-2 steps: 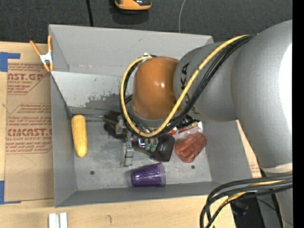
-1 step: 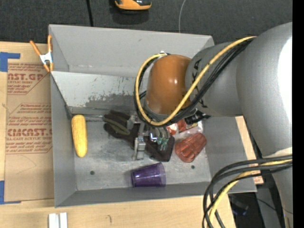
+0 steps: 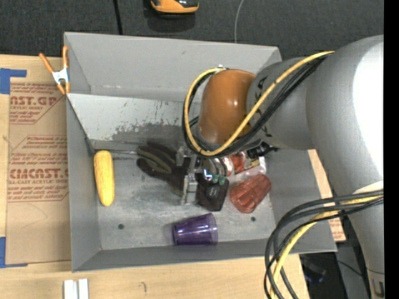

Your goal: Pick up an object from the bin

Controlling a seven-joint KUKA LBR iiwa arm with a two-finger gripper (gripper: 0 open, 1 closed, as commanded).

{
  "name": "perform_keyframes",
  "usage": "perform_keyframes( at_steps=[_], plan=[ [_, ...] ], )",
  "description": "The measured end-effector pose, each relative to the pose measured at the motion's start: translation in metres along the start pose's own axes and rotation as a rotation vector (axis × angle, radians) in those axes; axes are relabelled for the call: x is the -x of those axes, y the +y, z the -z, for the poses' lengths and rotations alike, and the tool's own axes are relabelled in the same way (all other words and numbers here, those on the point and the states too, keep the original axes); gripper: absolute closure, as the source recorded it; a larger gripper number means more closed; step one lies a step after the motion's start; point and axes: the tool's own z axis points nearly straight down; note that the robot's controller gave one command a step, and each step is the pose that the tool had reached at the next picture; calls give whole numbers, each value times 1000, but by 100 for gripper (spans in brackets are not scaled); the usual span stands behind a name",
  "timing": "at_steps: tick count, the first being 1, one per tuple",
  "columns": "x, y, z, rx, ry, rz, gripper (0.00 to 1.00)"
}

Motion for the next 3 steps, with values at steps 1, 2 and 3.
perform_keyframes(
  at_steps=[1,2,3],
  plan=[
    [-15,-12,12,4,0,-95,100],
    [-14,-12,12,4,0,-96,100],
    [1,-2,173,3,-6,-47,100]
  ],
)
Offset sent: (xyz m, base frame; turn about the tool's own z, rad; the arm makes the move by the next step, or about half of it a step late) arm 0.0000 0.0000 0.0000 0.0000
